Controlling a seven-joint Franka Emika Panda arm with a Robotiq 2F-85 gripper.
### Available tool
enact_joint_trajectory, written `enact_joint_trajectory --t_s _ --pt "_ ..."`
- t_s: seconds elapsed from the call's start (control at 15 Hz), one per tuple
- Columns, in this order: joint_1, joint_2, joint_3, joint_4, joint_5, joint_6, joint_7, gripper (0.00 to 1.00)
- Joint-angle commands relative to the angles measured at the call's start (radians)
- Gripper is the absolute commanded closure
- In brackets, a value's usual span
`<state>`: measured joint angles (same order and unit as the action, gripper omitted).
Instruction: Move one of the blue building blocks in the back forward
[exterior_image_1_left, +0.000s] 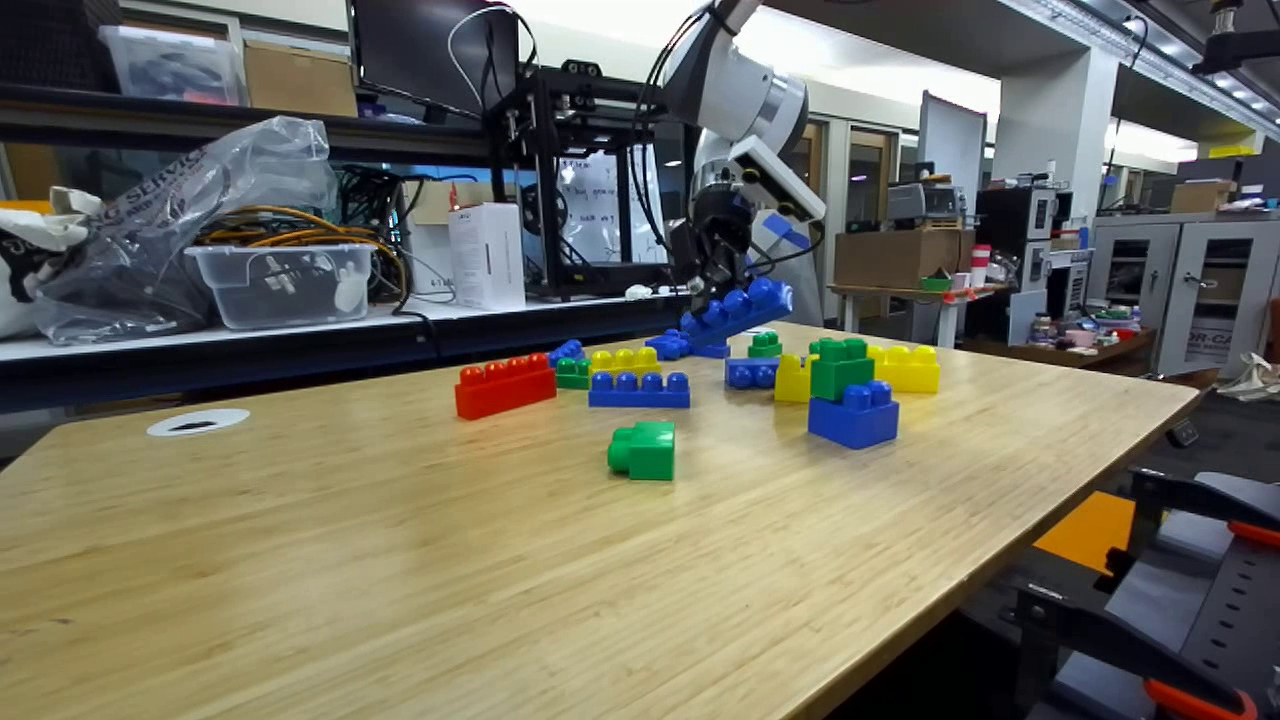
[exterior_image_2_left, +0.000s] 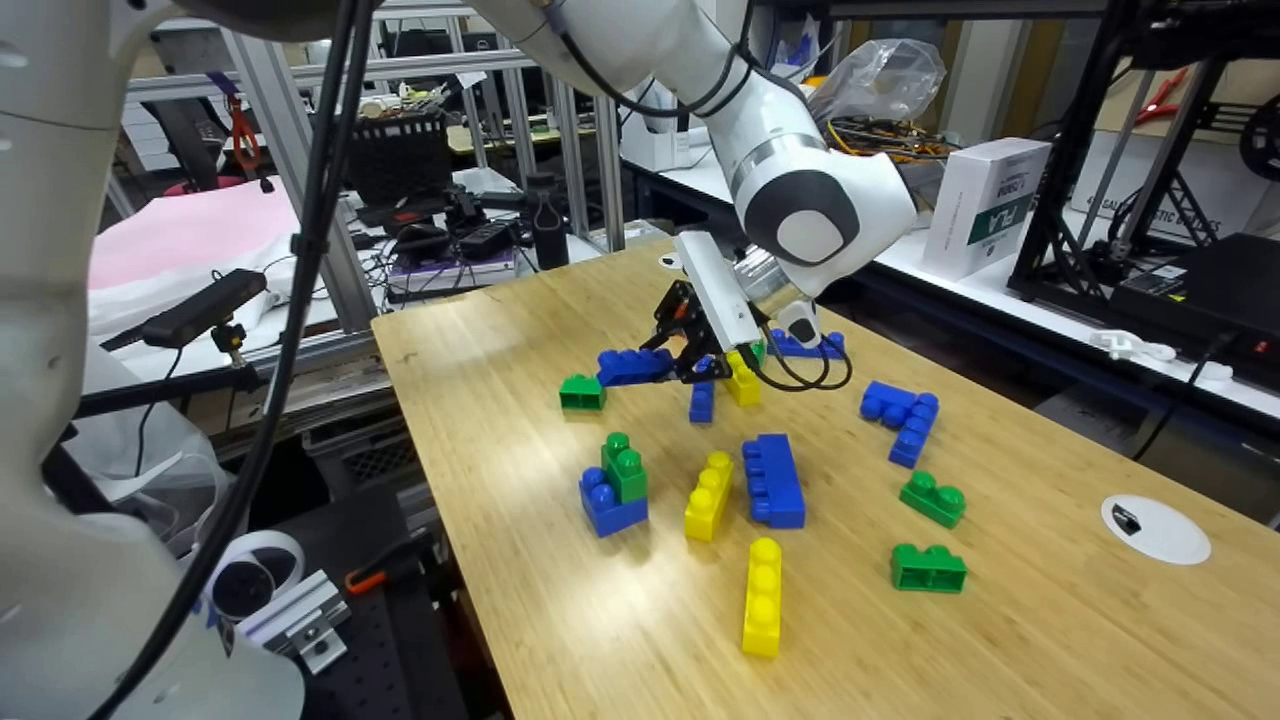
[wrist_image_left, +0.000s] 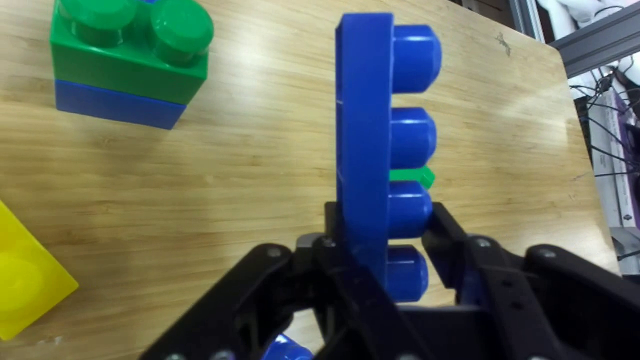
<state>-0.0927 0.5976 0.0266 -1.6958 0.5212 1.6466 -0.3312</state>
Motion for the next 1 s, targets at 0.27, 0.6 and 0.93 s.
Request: enact_joint_trajectory --t_s 0.27,0.6,0.93 --pt "-0.025 -0.056 0.010 -0.201 0.019 0.203 -0.017 0.82" --pt "-0.020 -0.129 0.053 -0.306 0.110 0.309 -0.030 0.82" --pt "0.009 -0.185 0.073 -0.346 0.215 0.336 -0.030 0.82"
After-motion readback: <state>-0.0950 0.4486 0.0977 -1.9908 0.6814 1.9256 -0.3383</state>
